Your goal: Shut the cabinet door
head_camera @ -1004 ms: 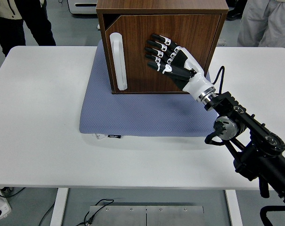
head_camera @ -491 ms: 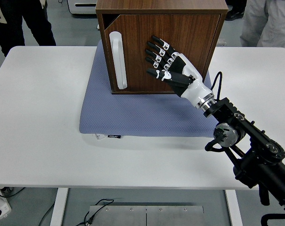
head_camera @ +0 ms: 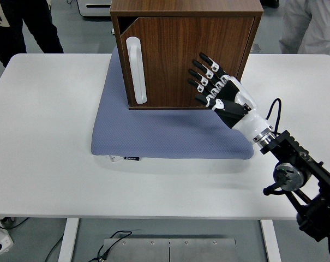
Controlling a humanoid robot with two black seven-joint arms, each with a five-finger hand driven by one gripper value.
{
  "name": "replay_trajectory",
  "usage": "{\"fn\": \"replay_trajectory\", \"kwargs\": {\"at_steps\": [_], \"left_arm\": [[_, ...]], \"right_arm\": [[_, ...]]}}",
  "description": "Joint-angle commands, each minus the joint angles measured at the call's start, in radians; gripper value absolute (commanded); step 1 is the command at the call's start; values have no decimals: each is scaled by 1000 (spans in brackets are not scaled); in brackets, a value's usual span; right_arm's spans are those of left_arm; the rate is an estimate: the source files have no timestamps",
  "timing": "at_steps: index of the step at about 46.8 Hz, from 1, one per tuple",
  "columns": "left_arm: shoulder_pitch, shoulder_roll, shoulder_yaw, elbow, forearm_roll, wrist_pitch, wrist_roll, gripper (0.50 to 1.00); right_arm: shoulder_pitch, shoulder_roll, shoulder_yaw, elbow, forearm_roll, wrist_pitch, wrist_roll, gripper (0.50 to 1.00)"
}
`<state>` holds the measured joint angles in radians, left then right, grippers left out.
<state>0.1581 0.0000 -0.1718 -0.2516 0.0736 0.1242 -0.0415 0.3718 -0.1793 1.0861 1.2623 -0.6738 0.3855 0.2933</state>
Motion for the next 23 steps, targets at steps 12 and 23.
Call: {"fn": "replay_trajectory", "kwargs": {"at_steps": [12,23], "left_arm": [[0,0,0,0,0,0,0,1000],[0,0,0,0,0,0,0,1000]], "right_arm": [[-137,-78,156,22,0,21,-2,1000],[-182,-66,215,19,0,9,0,1000]]}}
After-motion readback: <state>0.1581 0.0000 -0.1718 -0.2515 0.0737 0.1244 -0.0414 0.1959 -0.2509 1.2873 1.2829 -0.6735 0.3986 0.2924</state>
